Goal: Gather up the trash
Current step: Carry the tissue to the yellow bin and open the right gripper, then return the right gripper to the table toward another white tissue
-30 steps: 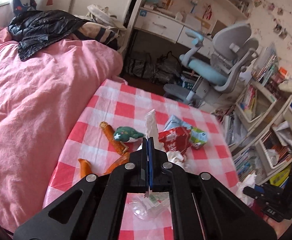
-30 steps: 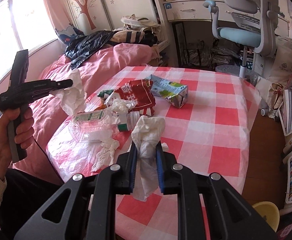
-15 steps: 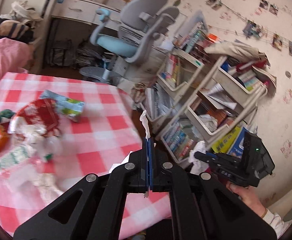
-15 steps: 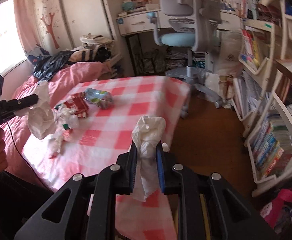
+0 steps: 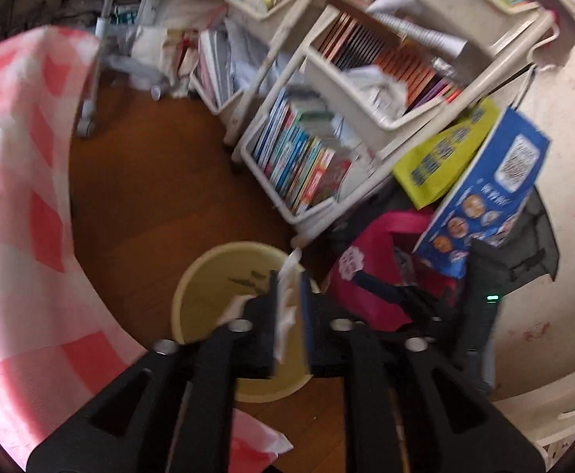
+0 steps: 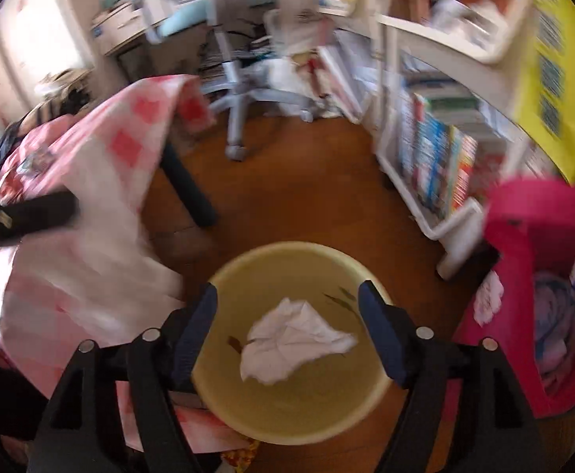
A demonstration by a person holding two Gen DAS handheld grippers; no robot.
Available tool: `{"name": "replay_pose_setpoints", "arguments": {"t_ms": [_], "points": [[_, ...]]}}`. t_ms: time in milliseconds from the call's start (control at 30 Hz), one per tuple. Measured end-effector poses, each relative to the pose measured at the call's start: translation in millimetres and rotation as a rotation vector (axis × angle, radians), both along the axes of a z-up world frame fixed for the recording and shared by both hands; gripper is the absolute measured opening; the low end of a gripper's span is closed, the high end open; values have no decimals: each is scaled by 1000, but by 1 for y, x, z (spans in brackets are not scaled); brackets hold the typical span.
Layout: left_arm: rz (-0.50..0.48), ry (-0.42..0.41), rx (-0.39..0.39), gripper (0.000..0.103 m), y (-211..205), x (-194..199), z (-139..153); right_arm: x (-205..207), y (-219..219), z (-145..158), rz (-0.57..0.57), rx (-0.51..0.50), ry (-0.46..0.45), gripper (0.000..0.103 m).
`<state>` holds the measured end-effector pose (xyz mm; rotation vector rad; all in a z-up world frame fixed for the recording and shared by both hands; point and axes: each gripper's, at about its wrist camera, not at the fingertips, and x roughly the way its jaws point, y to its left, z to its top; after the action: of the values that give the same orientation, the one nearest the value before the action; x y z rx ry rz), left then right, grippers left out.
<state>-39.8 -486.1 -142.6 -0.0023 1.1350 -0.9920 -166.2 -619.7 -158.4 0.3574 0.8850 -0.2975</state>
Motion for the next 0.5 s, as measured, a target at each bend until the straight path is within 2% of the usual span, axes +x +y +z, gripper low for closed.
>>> {"name": "replay_pose_setpoints", "arguments": {"t_ms": [67,133,200,300,333,400,500], "points": [[39,-16,34,54,1,1,0,-7,-4,6,-25,-11,-16,72],[55,-45,12,60,12,0,11,-11,-2,17,-28,-26,-49,73],[76,-93,6,70,33,0,28,-7,6,34,-15,-43,-93,76],[121,-203,2,79,71,1,61,4,32,70,32,-68,-193,80],[144,-245,12,81,87,2,74,9,44,84,52,-78,-232,84],[198,-329,42,88,121,3,100,20,68,110,92,-87,-301,90],[282,-444,104,93,181,9,138,42,115,145,177,-72,-387,92]]}}
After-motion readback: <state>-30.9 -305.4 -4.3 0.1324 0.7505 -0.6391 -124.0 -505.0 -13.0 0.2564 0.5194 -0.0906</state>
